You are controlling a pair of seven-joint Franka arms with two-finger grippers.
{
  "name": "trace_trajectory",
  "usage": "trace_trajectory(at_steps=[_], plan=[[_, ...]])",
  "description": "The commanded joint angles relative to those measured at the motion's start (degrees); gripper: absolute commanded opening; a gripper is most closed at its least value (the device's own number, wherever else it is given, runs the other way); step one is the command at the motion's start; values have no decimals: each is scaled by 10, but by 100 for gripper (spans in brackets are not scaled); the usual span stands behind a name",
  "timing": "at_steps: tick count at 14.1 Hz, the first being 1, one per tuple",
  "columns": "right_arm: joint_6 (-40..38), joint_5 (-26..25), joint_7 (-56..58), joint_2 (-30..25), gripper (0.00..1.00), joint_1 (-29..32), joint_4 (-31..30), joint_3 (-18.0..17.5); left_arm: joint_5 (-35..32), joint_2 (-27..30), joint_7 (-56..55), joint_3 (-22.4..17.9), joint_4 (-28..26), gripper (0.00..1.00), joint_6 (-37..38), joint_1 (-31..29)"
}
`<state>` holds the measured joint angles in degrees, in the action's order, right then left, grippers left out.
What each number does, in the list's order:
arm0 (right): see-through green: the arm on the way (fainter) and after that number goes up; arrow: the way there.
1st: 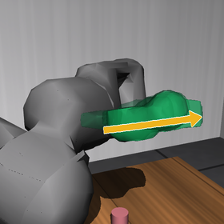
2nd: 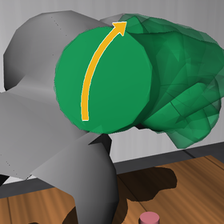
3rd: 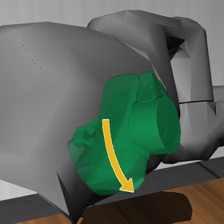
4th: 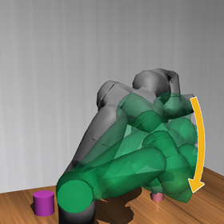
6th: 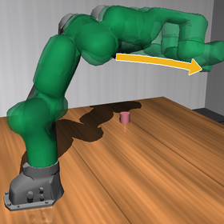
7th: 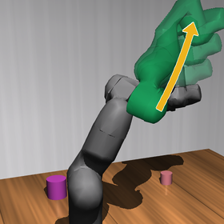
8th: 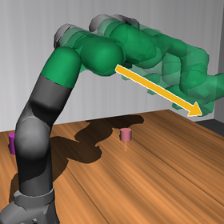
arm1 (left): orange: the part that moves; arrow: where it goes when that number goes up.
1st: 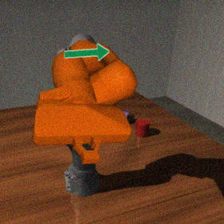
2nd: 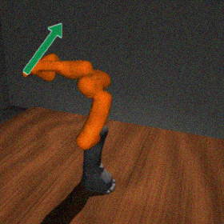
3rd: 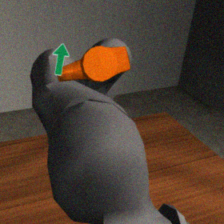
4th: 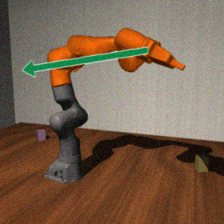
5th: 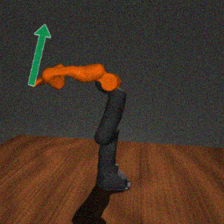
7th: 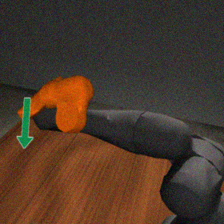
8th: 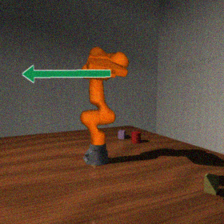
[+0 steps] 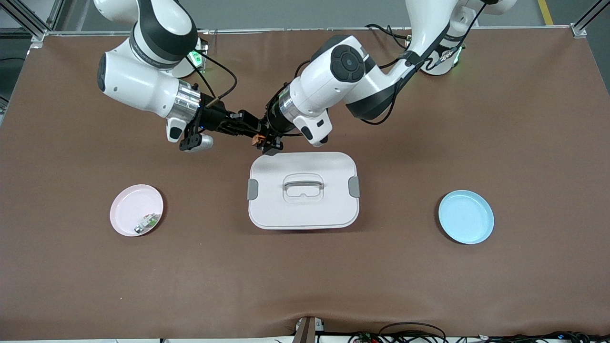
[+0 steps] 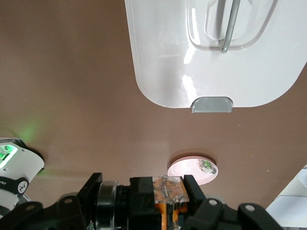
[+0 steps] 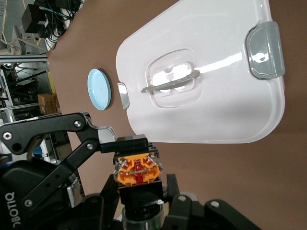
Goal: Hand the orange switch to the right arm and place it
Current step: 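Close the right gripper on the switch beside the left gripper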
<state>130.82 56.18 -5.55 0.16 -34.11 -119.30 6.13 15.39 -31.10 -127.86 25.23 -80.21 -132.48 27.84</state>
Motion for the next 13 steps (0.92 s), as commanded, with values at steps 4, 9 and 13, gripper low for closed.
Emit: trace_trajectory(at_steps=[4, 9, 13], plan=[[-1, -7, -23, -1, 0, 1, -2, -2, -11, 12, -8, -2, 4, 33, 13, 0], [-4, -7, -20, -1, 0, 3, 2, -2, -12, 13, -9, -3, 4, 68, 13, 1], [-7, -12, -19, 0, 0, 7, 5, -2, -10, 17, -12, -2, 5, 100, 13, 2]])
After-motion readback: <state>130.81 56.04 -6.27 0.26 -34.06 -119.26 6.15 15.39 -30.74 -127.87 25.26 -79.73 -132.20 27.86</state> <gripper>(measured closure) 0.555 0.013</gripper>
